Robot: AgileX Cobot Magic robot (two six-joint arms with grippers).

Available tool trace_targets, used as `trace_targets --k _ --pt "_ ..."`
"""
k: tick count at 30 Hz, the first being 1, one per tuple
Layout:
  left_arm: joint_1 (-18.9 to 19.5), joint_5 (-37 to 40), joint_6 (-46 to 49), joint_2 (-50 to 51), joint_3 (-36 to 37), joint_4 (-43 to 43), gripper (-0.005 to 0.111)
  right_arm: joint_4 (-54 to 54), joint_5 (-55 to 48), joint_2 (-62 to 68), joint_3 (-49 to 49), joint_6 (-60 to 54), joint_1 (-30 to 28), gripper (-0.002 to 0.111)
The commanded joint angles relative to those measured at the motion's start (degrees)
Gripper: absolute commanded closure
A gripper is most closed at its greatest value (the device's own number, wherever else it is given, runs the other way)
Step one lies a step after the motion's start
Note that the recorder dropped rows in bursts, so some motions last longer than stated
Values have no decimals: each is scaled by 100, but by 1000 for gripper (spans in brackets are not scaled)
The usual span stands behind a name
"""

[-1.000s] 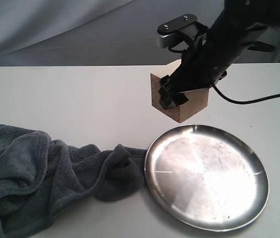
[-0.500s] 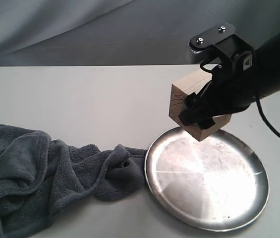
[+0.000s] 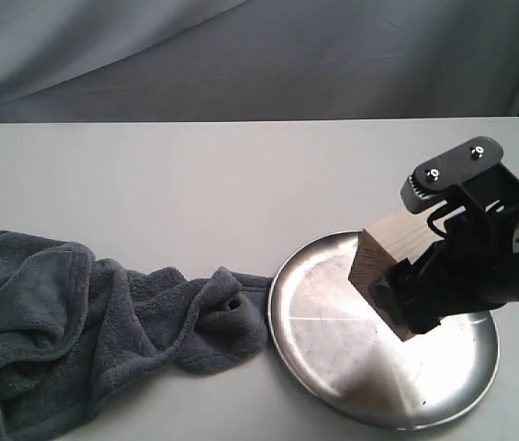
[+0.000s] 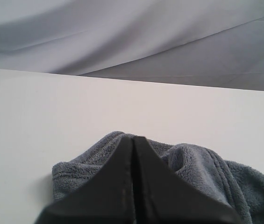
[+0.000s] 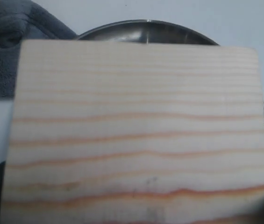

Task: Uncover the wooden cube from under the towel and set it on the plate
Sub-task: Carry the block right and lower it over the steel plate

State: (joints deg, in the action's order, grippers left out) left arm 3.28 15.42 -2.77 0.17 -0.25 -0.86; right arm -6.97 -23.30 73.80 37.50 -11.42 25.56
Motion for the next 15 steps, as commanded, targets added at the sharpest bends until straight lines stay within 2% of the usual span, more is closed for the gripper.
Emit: trace_targets --k 1,8,15 --pt "2 -57 3 -17 25 -25 107 -18 423 -76 -141 48 -39 105" --pt "2 -57 3 -17 25 -25 107 8 471 50 -141 25 -39 105" --pt "2 -57 3 -17 25 -25 107 8 985 955 -141 25 -39 105"
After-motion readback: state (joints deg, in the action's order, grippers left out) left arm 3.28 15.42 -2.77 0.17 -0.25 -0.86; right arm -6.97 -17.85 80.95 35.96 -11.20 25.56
